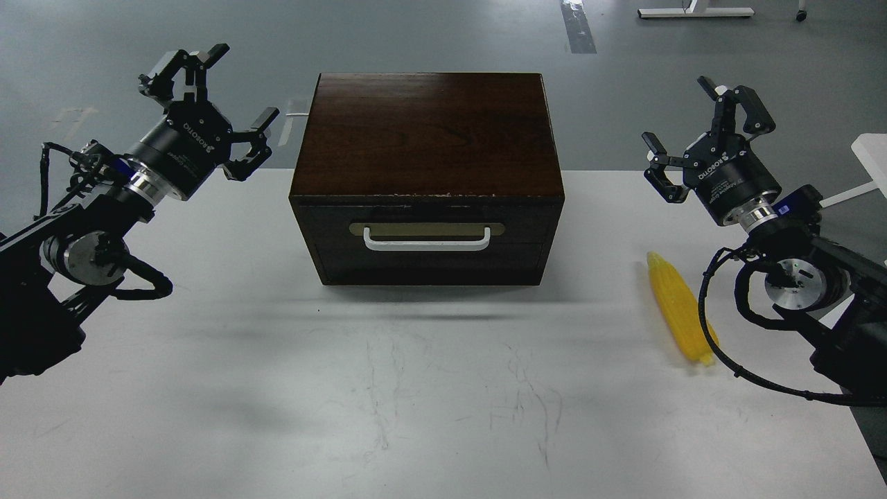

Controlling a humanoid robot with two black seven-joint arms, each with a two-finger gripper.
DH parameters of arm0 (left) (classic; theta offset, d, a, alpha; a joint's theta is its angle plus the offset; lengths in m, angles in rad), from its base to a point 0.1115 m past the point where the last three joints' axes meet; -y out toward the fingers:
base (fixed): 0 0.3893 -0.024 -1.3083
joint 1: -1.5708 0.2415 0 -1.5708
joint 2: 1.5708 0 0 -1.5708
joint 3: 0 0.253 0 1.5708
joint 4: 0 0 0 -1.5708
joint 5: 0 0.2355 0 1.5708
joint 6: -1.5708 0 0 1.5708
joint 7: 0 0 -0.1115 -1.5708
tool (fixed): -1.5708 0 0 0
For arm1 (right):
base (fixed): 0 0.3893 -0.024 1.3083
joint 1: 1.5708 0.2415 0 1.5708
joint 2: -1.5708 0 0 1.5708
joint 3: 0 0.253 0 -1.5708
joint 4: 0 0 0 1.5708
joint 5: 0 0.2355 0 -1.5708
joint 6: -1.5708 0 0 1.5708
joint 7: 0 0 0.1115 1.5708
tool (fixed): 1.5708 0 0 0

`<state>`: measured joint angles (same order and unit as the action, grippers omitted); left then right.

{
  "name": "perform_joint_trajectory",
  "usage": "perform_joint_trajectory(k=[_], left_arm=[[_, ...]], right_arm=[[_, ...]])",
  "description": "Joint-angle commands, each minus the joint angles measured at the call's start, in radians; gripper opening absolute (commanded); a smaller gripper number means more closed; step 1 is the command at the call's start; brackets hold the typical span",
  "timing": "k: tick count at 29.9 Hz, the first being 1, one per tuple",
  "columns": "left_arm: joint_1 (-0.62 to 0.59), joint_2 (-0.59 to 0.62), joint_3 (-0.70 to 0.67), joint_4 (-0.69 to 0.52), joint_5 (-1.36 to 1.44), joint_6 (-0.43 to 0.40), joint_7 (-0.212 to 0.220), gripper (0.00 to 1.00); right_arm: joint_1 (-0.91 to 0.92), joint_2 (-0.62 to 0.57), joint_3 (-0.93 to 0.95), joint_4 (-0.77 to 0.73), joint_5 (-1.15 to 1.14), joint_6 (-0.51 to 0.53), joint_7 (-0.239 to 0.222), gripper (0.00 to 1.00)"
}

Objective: Put corn in drawer with both arms
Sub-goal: 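Raise the left gripper and swing it toward the drawer handle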

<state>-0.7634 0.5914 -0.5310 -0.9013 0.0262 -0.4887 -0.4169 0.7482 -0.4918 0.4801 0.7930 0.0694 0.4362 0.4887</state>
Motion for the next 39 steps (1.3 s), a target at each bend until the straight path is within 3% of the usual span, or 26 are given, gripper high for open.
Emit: perform_joint_trajectory(k=[1,16,22,23,28,32,39], left_arm=[[-0.001,-0.005,-0.001,0.007,0.0,0.0,0.0,0.98],[-0.06,0.071,-0.01,0.051,0.003,0.0,0.006,0.98],[-0.145,0.125,-0.017,0.036,0.06,0.0,-0.046,0.98],[-0.167,0.139,-0.017,0.024,0.087,0.0,-0.072,0.98],[-0.269,0.168,-0.01,-0.102,0.289,0.0,-0.072,0.98],[-0.352,0.166,-0.007,-0.278,0.585,0.0,-0.072,0.98],[-0.444,0.13,0.002,-0.476,1.085,0.0,-0.072,0.98]], right_arm=[[-0.001,0.002,0.0,0.0,0.0,-0.001,0.0,1.0],[-0.001,0.006,0.0,0.0,0.0,-0.002,0.0,1.0],[0.0,0.006,0.0,0.0,-0.002,-0.002,0.0,1.0],[0.0,0.006,0.0,0.0,-0.003,-0.002,0.0,1.0],[0.0,0.006,0.0,0.0,-0.003,-0.002,0.0,1.0],[0.002,0.006,0.0,0.0,-0.004,-0.002,0.0,1.0],[0.0,0.002,0.0,0.0,-0.007,-0.002,0.0,1.0]])
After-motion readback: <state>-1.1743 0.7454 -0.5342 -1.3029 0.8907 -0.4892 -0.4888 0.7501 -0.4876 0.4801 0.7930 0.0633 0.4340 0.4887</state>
